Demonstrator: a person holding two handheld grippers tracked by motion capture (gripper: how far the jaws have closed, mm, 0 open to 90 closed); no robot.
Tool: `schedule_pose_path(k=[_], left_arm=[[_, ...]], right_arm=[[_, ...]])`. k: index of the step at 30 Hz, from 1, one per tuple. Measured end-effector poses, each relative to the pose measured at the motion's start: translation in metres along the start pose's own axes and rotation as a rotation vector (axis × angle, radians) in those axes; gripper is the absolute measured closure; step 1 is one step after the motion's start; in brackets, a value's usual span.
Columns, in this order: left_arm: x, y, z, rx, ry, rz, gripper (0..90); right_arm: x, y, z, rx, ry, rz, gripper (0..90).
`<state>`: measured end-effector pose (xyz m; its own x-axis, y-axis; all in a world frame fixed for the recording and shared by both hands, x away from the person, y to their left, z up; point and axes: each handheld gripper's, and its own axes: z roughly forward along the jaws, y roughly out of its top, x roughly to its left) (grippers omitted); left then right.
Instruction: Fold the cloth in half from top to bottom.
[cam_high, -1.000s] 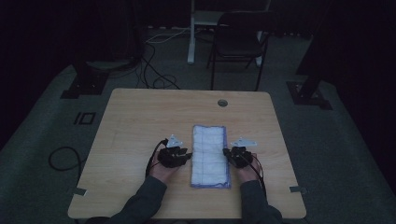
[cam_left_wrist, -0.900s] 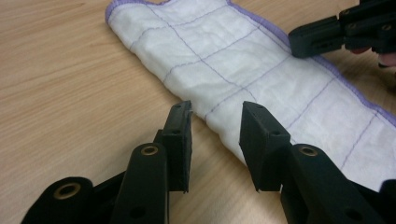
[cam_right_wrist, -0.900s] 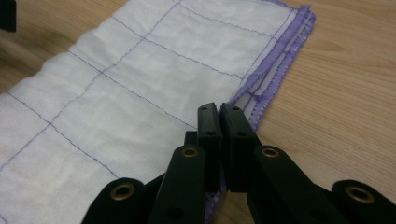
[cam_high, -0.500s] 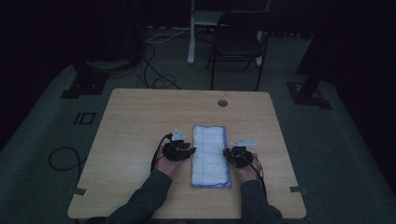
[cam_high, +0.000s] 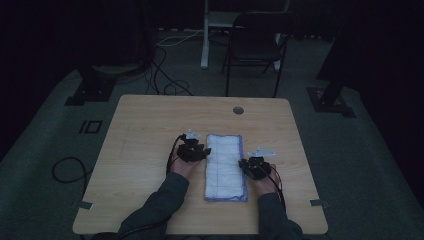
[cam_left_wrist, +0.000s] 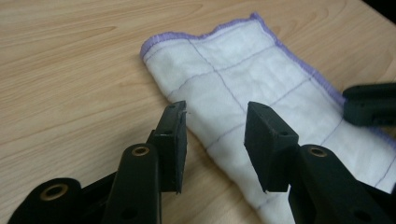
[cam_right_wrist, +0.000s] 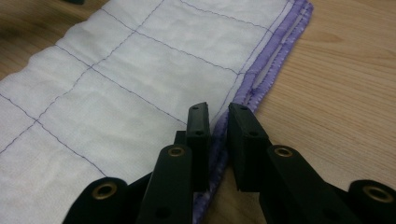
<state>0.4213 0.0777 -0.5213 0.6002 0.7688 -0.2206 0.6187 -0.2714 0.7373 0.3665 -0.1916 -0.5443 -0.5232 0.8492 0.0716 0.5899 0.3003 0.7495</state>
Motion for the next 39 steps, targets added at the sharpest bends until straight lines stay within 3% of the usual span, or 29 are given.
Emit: schedule_pose_path(k=[7,16,25,30,39], left_arm=[[0.001,0.008,0.011,0.006,0.013,-0.016,58.6],[0.012,0.016,0.030,0.050,0.103,-0.009,58.6],[0.024,0.023,0.040,0.049,0.114,-0.040,57.0],[0.032,0.028,0.043,0.044,0.125,-0.097,57.1],[0.034,0.034,0.050,0.042,0.157,-0.093,59.2]], right_arm=[[0.000,0.000,0.000,-0.002,0.002,0.001,79.6],[0.000,-0.001,0.000,-0.003,0.004,-0.001,79.5],[-0.001,-0.001,0.000,-0.003,0.010,0.002,79.5],[-0.001,-0.001,-0.001,-0.004,0.011,0.003,79.5],[-0.002,-0.002,-0.001,-0.006,0.016,0.008,79.5]])
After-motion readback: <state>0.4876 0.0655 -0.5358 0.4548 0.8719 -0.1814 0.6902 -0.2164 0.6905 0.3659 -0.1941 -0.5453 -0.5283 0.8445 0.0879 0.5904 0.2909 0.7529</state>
